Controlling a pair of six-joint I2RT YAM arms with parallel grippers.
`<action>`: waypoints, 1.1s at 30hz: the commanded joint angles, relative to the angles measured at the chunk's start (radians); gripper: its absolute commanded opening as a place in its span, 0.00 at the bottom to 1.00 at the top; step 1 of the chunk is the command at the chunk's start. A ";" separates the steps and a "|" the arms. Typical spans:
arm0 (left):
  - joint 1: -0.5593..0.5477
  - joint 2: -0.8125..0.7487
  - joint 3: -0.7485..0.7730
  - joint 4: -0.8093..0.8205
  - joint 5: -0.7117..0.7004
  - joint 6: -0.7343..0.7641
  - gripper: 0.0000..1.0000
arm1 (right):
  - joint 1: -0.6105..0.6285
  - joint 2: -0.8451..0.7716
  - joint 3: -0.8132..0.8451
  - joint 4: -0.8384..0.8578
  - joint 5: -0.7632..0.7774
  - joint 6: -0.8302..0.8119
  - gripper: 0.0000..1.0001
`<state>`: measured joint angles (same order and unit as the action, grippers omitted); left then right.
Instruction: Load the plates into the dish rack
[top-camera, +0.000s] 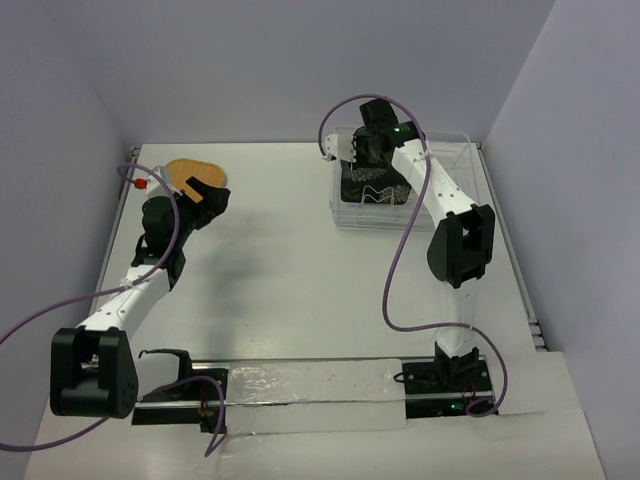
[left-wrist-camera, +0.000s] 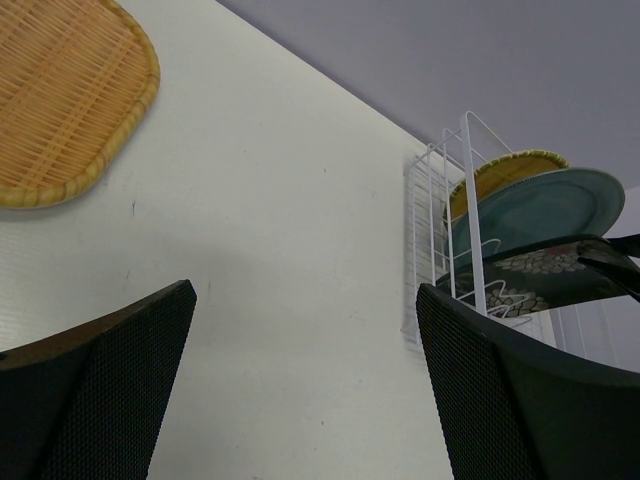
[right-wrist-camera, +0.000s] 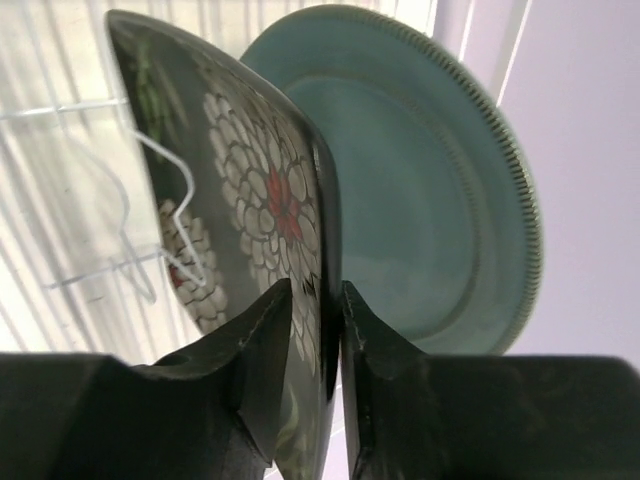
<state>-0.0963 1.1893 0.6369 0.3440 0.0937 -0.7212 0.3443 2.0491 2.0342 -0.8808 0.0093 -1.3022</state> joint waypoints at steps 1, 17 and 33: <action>0.009 0.010 0.051 0.002 -0.004 0.001 0.99 | 0.004 0.006 -0.004 0.064 -0.003 0.003 0.34; 0.019 0.031 0.073 -0.085 -0.101 -0.044 0.99 | 0.004 -0.047 0.006 0.235 0.082 0.109 0.86; 0.171 0.248 0.201 -0.239 -0.237 -0.273 0.99 | -0.004 -0.467 -0.258 0.630 -0.310 0.435 1.00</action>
<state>0.0486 1.3811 0.7716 0.1225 -0.1136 -0.9144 0.3416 1.7977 1.8605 -0.5178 -0.1198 -1.0360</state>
